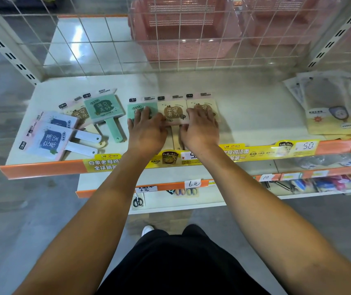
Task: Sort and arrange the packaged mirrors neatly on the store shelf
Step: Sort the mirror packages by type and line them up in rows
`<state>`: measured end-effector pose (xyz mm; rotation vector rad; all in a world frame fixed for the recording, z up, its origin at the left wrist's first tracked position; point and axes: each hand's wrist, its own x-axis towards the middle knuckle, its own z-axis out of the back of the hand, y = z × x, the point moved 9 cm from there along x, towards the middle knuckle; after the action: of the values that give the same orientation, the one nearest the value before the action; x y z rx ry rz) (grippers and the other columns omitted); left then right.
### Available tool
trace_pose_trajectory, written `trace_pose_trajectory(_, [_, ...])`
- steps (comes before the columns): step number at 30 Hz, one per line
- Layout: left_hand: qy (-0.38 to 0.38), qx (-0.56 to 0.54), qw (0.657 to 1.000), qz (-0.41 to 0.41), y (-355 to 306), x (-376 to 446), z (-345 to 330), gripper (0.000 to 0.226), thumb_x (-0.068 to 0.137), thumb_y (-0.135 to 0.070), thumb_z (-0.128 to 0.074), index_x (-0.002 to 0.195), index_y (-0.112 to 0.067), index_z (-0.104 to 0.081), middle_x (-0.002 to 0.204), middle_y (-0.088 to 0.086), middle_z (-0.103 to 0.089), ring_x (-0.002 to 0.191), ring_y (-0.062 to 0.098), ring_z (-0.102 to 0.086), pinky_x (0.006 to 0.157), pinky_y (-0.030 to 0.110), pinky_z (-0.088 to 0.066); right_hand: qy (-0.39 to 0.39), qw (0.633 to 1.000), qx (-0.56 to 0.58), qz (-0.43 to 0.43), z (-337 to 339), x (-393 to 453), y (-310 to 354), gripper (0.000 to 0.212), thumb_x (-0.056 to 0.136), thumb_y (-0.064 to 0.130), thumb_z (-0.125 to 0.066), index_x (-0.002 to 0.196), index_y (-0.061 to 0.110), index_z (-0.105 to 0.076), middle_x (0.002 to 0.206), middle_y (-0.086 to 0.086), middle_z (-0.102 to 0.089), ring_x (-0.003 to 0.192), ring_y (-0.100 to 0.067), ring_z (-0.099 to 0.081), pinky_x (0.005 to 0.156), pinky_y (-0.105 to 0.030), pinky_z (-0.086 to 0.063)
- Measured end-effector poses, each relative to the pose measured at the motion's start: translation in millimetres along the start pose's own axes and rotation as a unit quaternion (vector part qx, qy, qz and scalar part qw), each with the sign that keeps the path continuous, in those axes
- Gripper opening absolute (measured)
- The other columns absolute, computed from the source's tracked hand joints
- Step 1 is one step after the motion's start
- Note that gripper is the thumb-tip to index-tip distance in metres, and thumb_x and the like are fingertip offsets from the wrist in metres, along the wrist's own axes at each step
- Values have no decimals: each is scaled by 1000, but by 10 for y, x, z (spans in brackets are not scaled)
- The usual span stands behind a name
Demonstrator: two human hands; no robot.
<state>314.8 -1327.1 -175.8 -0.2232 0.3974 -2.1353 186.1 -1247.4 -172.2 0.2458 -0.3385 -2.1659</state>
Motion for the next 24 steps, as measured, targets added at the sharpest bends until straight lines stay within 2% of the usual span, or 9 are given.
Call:
trace_pose_trajectory(4, [-8,1,1000,-6,-20,-25,5,38,87,-31,-53,123,-20,-54,140,14,-39,139,37,-24,112,58,-20,4,1000,-2,7,-18,-50,4,55,93,32,-48,145,19,-37,158,-5,-27,148,-34,-10,119,-46,-18])
trace_pose_trajectory(9, [-2,-9,1000,3,-14,-64,-9,42,89,-31,-51,130,-21,-49,153,12,-27,146,35,-13,116,55,-11,1,1000,-8,20,-49,-75,12,56,93,33,-49,145,18,-37,156,-6,-26,146,-39,-10,119,-48,-15])
trace_pose_trajectory(19, [-19,-13,999,26,-7,-135,25,41,92,-35,-45,132,-27,-50,155,12,-29,145,35,-17,115,55,-17,7,999,-9,38,-21,-78,36,53,92,34,-49,143,20,-41,154,-6,-29,146,-39,-12,117,-49,-19])
trace_pose_trajectory(24, [-2,1,1000,27,-31,-175,13,48,92,-36,-47,140,-30,-43,156,11,-26,146,33,-15,116,54,-18,16,999,-3,38,-8,-75,13,53,93,36,-49,143,22,-42,153,-5,-30,146,-38,-13,117,-48,-19])
